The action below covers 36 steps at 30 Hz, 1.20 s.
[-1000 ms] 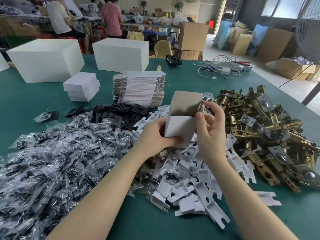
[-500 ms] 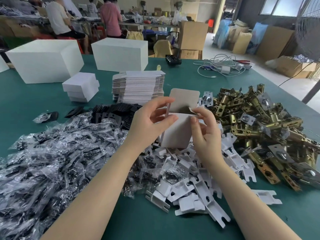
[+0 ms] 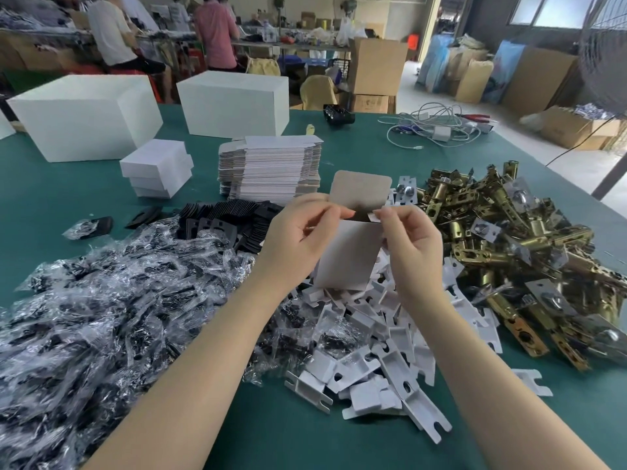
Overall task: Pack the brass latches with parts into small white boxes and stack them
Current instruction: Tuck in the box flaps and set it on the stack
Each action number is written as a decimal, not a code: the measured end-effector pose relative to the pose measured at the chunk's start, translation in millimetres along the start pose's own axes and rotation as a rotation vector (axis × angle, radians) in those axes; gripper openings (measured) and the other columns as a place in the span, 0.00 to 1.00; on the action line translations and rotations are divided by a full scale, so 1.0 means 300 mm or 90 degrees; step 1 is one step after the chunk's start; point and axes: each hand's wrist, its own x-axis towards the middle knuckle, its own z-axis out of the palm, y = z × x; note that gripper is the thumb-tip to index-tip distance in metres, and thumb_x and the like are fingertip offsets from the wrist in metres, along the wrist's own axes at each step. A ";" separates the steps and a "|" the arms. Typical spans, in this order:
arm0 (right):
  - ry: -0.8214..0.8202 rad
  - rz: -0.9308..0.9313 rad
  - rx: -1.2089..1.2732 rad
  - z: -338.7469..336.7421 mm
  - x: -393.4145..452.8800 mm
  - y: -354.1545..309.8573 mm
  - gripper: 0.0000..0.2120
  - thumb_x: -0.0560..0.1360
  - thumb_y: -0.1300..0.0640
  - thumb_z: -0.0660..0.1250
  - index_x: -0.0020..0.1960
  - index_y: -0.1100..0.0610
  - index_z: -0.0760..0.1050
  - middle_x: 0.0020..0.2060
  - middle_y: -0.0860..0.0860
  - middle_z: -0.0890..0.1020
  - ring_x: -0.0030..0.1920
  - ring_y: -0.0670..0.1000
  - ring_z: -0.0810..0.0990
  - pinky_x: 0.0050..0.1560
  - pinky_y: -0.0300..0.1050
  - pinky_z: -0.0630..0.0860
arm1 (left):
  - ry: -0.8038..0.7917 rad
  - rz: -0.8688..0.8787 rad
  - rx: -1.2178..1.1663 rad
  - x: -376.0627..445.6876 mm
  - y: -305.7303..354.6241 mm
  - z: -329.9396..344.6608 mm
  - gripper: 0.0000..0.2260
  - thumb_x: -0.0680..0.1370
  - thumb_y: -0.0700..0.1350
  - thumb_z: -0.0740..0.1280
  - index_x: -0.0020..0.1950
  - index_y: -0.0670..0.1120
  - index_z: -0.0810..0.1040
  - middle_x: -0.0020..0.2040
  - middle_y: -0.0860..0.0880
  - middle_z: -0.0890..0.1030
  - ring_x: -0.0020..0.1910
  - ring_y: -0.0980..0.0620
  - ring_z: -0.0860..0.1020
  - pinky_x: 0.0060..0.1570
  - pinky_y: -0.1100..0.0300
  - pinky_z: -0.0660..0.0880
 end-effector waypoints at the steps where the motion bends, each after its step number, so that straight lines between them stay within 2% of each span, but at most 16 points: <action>1: 0.000 0.019 0.036 0.001 0.008 -0.005 0.06 0.79 0.59 0.65 0.44 0.51 0.77 0.31 0.39 0.77 0.32 0.40 0.72 0.34 0.34 0.70 | 0.009 -0.018 -0.019 0.004 0.006 0.001 0.09 0.81 0.45 0.63 0.52 0.52 0.83 0.55 0.52 0.81 0.52 0.61 0.78 0.49 0.67 0.74; 3: -0.014 0.057 0.106 -0.001 0.019 -0.010 0.07 0.77 0.61 0.66 0.52 0.50 0.75 0.36 0.39 0.80 0.35 0.41 0.75 0.36 0.34 0.72 | 0.014 -0.052 -0.067 0.008 0.016 0.003 0.08 0.80 0.42 0.66 0.52 0.52 0.84 0.55 0.55 0.82 0.54 0.62 0.79 0.52 0.70 0.74; 6: -0.061 0.074 0.124 -0.006 0.025 -0.017 0.16 0.77 0.61 0.64 0.60 0.44 0.73 0.39 0.39 0.81 0.40 0.41 0.77 0.43 0.36 0.73 | 0.041 -0.108 -0.135 0.003 0.016 0.009 0.08 0.80 0.39 0.69 0.50 0.52 0.82 0.45 0.61 0.83 0.43 0.64 0.79 0.45 0.71 0.74; 8: -0.075 0.050 0.083 -0.010 0.029 -0.022 0.16 0.77 0.62 0.62 0.57 0.43 0.75 0.41 0.39 0.82 0.43 0.42 0.78 0.46 0.39 0.73 | 0.064 -0.130 -0.165 0.001 0.015 0.014 0.09 0.79 0.39 0.70 0.53 0.52 0.77 0.46 0.55 0.81 0.40 0.61 0.78 0.41 0.69 0.74; 10: -0.079 0.020 0.044 -0.012 0.031 -0.028 0.14 0.79 0.65 0.61 0.53 0.47 0.76 0.42 0.40 0.82 0.43 0.41 0.78 0.45 0.41 0.73 | 0.062 -0.134 -0.177 0.003 0.013 0.013 0.15 0.79 0.39 0.70 0.60 0.56 0.74 0.52 0.51 0.82 0.45 0.61 0.80 0.46 0.69 0.75; 12: -0.084 0.002 0.020 -0.013 0.028 -0.027 0.14 0.80 0.67 0.60 0.51 0.48 0.74 0.42 0.39 0.80 0.41 0.40 0.77 0.42 0.37 0.72 | 0.036 -0.120 -0.146 0.007 0.017 0.005 0.17 0.80 0.40 0.68 0.65 0.57 0.74 0.55 0.53 0.82 0.51 0.61 0.81 0.52 0.69 0.75; 14: -0.087 -0.023 -0.014 -0.014 0.021 -0.023 0.14 0.81 0.67 0.58 0.50 0.48 0.73 0.40 0.35 0.78 0.39 0.40 0.75 0.39 0.34 0.69 | 0.014 -0.086 -0.114 0.007 0.016 -0.003 0.13 0.81 0.39 0.67 0.63 0.52 0.78 0.51 0.61 0.83 0.45 0.65 0.80 0.47 0.72 0.74; 16: -0.086 -0.066 -0.070 -0.018 0.016 -0.012 0.14 0.80 0.64 0.57 0.50 0.45 0.72 0.41 0.33 0.77 0.38 0.41 0.73 0.38 0.36 0.68 | 0.000 -0.056 -0.075 0.003 0.011 -0.008 0.09 0.81 0.38 0.66 0.59 0.49 0.80 0.40 0.67 0.81 0.35 0.68 0.76 0.38 0.76 0.70; 19: -0.083 -0.133 -0.141 -0.019 0.004 0.008 0.13 0.81 0.61 0.55 0.53 0.45 0.72 0.44 0.36 0.79 0.44 0.45 0.76 0.45 0.40 0.72 | -0.015 -0.016 -0.018 -0.003 0.005 -0.017 0.07 0.82 0.37 0.65 0.57 0.46 0.80 0.36 0.68 0.78 0.33 0.71 0.74 0.36 0.78 0.68; 23: -0.104 -0.174 -0.130 -0.027 -0.011 0.027 0.12 0.81 0.60 0.54 0.57 0.50 0.73 0.55 0.42 0.80 0.59 0.44 0.78 0.58 0.37 0.72 | -0.025 0.014 0.052 0.002 -0.010 -0.025 0.06 0.81 0.40 0.66 0.55 0.48 0.80 0.46 0.59 0.80 0.40 0.68 0.76 0.43 0.75 0.70; 24: -0.113 -0.190 -0.122 -0.028 -0.013 0.027 0.11 0.81 0.58 0.54 0.57 0.49 0.73 0.57 0.43 0.79 0.58 0.45 0.78 0.58 0.37 0.72 | -0.033 0.026 0.063 0.005 -0.015 -0.029 0.05 0.81 0.42 0.67 0.55 0.49 0.80 0.48 0.58 0.80 0.44 0.66 0.77 0.45 0.74 0.71; 26: -0.120 -0.199 -0.107 -0.024 -0.014 0.024 0.07 0.81 0.52 0.57 0.55 0.46 0.73 0.57 0.42 0.79 0.51 0.47 0.80 0.50 0.40 0.74 | -0.057 0.047 0.072 0.010 -0.021 -0.034 0.05 0.79 0.49 0.68 0.53 0.53 0.80 0.51 0.57 0.80 0.52 0.58 0.79 0.51 0.66 0.76; 29: -0.111 -0.197 -0.104 -0.021 -0.011 0.026 0.04 0.80 0.50 0.60 0.53 0.46 0.73 0.55 0.44 0.81 0.43 0.43 0.79 0.41 0.35 0.72 | -0.068 0.027 0.028 0.007 -0.016 -0.028 0.07 0.76 0.55 0.68 0.52 0.56 0.79 0.52 0.56 0.79 0.53 0.49 0.80 0.52 0.52 0.81; 31: -0.111 -0.202 -0.125 -0.028 -0.009 0.034 0.06 0.80 0.51 0.61 0.55 0.50 0.74 0.53 0.47 0.81 0.42 0.41 0.79 0.43 0.32 0.71 | -0.052 0.028 0.018 0.006 -0.009 -0.020 0.04 0.76 0.55 0.68 0.49 0.57 0.79 0.51 0.57 0.79 0.51 0.52 0.80 0.49 0.53 0.81; 33: -0.116 -0.194 -0.151 -0.035 -0.007 0.038 0.11 0.80 0.51 0.60 0.57 0.55 0.76 0.51 0.48 0.81 0.42 0.42 0.79 0.44 0.32 0.71 | -0.043 0.025 0.014 0.008 -0.002 -0.015 0.04 0.76 0.54 0.68 0.50 0.59 0.78 0.52 0.57 0.80 0.51 0.52 0.80 0.49 0.58 0.80; 36: -0.109 -0.195 -0.178 -0.031 -0.004 0.043 0.16 0.80 0.50 0.59 0.58 0.60 0.78 0.49 0.48 0.81 0.40 0.37 0.76 0.42 0.29 0.68 | -0.032 0.025 0.016 0.010 0.011 -0.014 0.04 0.76 0.55 0.68 0.50 0.60 0.78 0.52 0.59 0.81 0.52 0.55 0.81 0.50 0.65 0.77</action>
